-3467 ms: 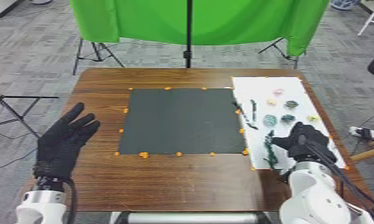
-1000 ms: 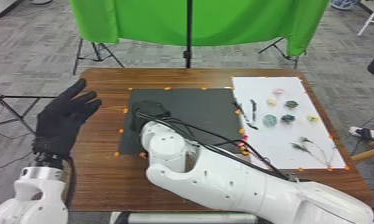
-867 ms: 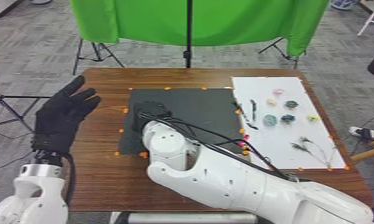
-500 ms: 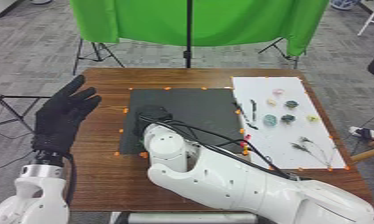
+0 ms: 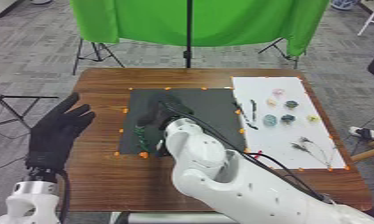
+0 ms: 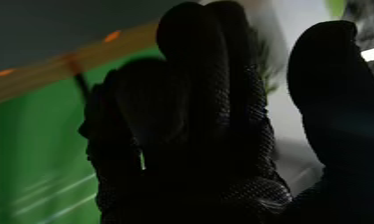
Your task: Arrange flowers
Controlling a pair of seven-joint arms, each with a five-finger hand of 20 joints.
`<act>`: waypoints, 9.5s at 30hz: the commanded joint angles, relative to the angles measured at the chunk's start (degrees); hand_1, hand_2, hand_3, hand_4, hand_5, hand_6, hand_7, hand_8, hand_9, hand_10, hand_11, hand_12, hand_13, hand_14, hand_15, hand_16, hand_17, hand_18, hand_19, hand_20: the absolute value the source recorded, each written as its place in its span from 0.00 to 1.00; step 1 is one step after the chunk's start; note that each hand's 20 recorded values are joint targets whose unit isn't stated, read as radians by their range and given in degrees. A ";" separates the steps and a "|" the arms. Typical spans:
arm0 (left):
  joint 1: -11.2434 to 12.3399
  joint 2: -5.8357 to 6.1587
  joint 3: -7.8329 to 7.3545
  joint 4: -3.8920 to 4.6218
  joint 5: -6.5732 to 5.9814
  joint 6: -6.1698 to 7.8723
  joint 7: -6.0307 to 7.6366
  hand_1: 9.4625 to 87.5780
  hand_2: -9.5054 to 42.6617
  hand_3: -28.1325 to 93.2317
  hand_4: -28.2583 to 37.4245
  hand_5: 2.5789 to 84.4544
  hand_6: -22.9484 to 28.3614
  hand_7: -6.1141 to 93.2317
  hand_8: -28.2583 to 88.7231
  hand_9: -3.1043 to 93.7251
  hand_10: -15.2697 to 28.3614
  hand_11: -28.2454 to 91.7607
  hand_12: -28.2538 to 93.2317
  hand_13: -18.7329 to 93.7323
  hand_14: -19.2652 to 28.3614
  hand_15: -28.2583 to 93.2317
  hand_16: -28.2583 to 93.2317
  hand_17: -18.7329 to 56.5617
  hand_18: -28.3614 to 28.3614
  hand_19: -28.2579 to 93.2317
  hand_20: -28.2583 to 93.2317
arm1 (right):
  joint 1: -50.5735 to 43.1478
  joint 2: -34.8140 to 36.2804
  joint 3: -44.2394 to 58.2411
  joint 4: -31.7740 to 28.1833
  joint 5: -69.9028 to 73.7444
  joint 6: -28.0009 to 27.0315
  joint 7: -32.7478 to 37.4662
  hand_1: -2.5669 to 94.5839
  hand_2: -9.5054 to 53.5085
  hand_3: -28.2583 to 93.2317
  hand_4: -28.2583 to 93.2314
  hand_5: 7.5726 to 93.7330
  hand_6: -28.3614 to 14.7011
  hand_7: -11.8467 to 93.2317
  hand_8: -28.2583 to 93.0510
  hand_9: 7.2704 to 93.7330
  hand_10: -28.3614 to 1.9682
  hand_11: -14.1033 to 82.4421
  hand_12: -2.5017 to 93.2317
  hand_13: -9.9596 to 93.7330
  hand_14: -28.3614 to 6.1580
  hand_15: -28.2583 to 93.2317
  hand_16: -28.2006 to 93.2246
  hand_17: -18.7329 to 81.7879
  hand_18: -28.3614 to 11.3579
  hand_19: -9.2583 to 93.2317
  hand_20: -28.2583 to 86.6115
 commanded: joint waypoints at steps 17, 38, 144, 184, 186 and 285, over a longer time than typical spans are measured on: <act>6.89 -0.55 1.16 0.57 -5.11 1.11 8.17 0.04 0.47 0.81 0.00 0.46 0.62 0.16 0.16 0.43 0.84 0.42 0.32 0.40 1.00 0.64 0.16 0.13 0.97 0.69 0.31 | -38.02 37.36 39.39 -11.37 -11.02 11.59 14.89 0.41 0.00 0.84 0.03 0.68 0.53 0.23 0.14 0.79 0.40 0.47 0.20 0.76 0.41 0.78 0.35 0.51 0.03 0.95 0.44; 5.52 -2.01 1.50 0.39 -3.31 0.50 6.14 0.05 0.44 0.84 0.00 0.46 0.62 0.16 0.17 0.43 0.84 0.43 0.32 0.40 1.00 0.64 0.17 0.13 0.97 0.69 0.32 | -43.83 38.17 40.74 -6.01 -9.52 -2.96 17.10 0.42 0.00 0.84 0.03 0.67 0.54 0.23 0.14 0.76 0.37 0.49 0.20 0.75 0.40 0.82 0.35 0.50 0.00 0.95 0.43; 3.87 -2.84 -0.11 -0.15 -0.15 -0.57 0.07 0.17 0.34 0.88 0.00 0.47 0.64 0.17 0.16 0.43 0.83 0.43 0.32 0.40 1.00 0.65 0.16 0.13 0.96 0.68 0.33 | 0.64 22.01 5.56 8.46 -4.09 12.17 16.76 0.36 0.06 0.82 0.04 0.78 0.54 0.22 0.14 0.92 0.45 0.47 0.21 0.84 0.46 0.77 0.37 0.54 0.00 0.95 0.46; 3.39 -2.18 0.52 -0.03 -0.97 0.02 1.15 0.17 0.34 0.88 0.00 0.47 0.64 0.17 0.17 0.43 0.84 0.43 0.32 0.40 1.00 0.65 0.16 0.13 0.96 0.68 0.33 | 2.34 16.98 -3.96 18.35 -4.60 1.78 15.79 0.62 0.00 0.77 0.00 0.96 0.63 0.31 0.29 0.98 0.60 0.58 0.25 0.89 0.61 0.83 0.40 0.57 0.07 1.00 0.52; 3.85 -1.98 0.50 -0.19 -1.20 0.29 1.57 0.17 0.34 0.88 0.00 0.47 0.64 0.17 0.17 0.43 0.83 0.43 0.32 0.40 1.00 0.65 0.16 0.13 0.96 0.68 0.33 | 2.59 17.91 -3.64 17.32 -5.44 4.50 15.54 0.61 0.00 0.78 0.00 0.97 0.63 0.31 0.29 0.99 0.60 0.58 0.24 0.90 0.62 0.83 0.40 0.58 0.07 1.00 0.53; 5.99 -2.65 -0.38 -1.01 0.49 0.70 0.78 0.18 0.34 0.88 0.03 0.47 0.64 0.17 0.17 0.43 0.84 0.44 0.32 0.40 1.00 0.65 0.16 0.13 0.96 0.68 0.33 | -16.92 16.91 12.69 -6.32 0.51 1.37 17.92 0.31 0.32 0.79 0.05 0.98 0.57 0.26 0.12 1.00 0.48 0.61 0.19 0.93 0.48 0.83 0.42 0.60 0.00 1.00 0.62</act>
